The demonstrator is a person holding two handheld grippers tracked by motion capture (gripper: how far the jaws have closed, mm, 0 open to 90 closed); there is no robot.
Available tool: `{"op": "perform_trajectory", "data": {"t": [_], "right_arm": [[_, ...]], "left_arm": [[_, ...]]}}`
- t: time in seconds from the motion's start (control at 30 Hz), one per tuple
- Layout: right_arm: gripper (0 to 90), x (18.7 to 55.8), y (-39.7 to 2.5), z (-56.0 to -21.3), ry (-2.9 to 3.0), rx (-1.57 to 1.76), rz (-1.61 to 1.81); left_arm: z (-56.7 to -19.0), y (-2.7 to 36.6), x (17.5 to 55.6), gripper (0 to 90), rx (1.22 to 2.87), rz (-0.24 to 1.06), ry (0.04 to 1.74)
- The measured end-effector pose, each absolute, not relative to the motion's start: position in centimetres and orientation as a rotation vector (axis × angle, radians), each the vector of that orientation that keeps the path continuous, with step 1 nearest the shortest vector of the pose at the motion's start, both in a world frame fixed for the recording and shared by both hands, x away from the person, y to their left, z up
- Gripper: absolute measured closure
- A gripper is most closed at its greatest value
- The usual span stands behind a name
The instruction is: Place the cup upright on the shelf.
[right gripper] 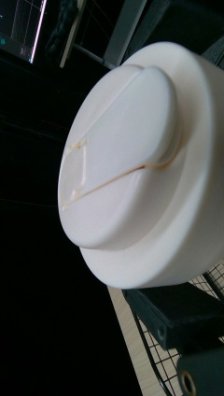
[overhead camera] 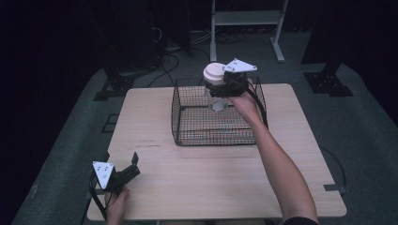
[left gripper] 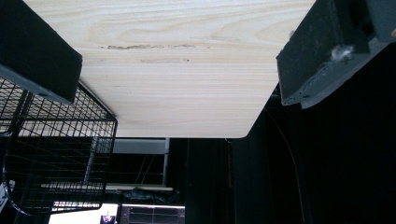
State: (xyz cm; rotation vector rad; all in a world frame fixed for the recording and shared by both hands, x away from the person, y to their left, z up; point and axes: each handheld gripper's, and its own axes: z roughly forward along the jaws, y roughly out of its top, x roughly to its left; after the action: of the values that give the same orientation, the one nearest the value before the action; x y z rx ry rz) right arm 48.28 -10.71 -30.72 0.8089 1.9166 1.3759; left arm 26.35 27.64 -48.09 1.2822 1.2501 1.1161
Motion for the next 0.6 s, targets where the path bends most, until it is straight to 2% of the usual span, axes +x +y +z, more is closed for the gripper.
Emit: {"op": "perform_trajectory", "data": {"t": [0.6], "right_arm": [[4.5, 49.2, -10.7, -33.9, 1.936, 0.852, 1.359]], "left_arm": [[-48.1, 27.6, 26.4, 0.0, 1.278, 1.114, 1.249]]}}
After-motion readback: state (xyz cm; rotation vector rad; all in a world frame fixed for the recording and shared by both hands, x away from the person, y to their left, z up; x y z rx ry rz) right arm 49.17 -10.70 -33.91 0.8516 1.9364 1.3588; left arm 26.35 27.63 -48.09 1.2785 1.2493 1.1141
